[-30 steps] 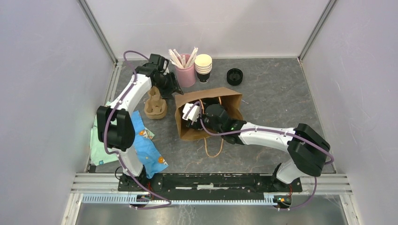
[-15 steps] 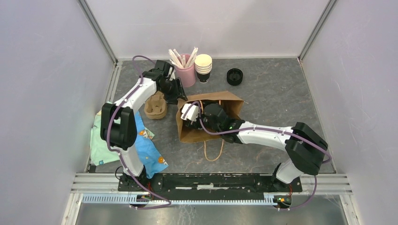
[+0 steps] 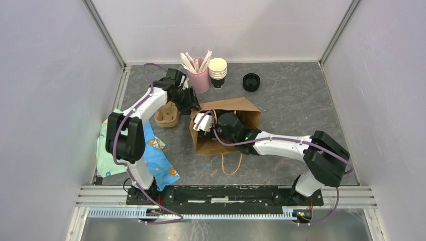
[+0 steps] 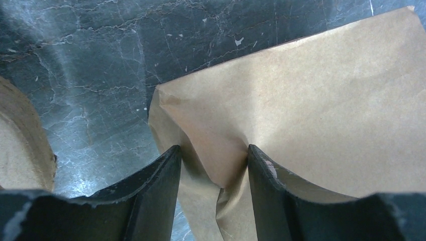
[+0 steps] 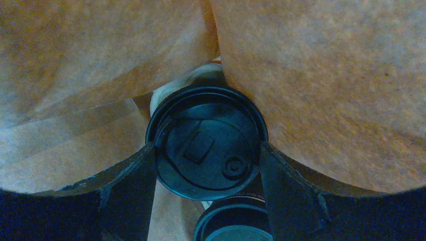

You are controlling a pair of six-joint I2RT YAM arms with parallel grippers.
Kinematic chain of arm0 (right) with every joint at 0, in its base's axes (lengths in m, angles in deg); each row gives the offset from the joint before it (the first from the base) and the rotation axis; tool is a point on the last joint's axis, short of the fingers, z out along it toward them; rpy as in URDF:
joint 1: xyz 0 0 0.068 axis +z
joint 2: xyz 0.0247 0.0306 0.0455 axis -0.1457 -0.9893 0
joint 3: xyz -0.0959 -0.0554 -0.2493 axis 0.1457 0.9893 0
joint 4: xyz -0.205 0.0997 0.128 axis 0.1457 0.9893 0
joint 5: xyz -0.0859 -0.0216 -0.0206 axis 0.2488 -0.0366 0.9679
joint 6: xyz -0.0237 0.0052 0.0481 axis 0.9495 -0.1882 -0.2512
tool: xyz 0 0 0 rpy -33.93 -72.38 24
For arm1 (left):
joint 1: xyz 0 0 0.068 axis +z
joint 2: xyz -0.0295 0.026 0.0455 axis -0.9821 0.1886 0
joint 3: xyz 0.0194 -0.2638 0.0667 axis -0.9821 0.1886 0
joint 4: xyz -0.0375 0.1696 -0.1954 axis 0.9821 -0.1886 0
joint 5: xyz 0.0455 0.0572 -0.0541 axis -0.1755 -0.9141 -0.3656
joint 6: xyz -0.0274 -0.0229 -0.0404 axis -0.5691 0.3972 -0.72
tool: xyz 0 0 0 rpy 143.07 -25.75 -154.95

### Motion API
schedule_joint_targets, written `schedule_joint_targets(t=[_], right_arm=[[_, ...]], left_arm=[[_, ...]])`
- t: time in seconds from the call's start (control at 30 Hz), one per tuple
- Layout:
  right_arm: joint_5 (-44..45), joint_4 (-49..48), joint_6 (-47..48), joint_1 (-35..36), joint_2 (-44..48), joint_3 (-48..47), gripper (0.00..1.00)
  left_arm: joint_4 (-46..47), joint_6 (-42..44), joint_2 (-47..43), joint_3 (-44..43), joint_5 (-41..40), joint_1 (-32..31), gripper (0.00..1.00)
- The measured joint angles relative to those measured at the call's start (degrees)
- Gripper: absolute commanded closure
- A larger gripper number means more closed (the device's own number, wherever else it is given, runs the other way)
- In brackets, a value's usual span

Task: Pack the takeout coffee
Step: Place the coffee cup on the cup tray.

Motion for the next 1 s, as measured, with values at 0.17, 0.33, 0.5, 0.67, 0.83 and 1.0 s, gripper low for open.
schedule_joint_targets(t=[0.17, 0.33, 0.5, 0.67, 0.83, 1.0], right_arm=[[0.6, -0.9, 0.5, 0.2, -0.4, 0.5, 1.00], [0.8, -1.2, 0.4, 0.2, -0.6, 0.5, 1.00], [1.2, -0.3, 0.2, 0.2, -0.4, 0.5, 1.00], [1.2, 3.2, -0.2, 0.2, 1.6, 0.5, 1.00], [1.0, 8.2, -1.0, 0.2, 4.4, 0.5, 1.00], [-0.2, 15.8, -3.2, 0.2, 8.2, 0.5, 1.00]], left_arm=[[0.9, 0.0, -0.3, 0.7, 0.4, -0.1, 0.43], [0.9, 0.0, -0.3, 0.7, 0.8, -0.3, 0.42], [0.8, 0.0, -0.3, 0.7, 1.1, -1.0, 0.43], [0.3, 0.0, -0.6, 0.8, 2.8, -2.0, 0.42], [-0.9, 0.0, -1.6, 1.1, 4.0, -3.9, 0.42], [-2.3, 0.0, -2.3, 1.6, 5.6, -5.9, 0.41]])
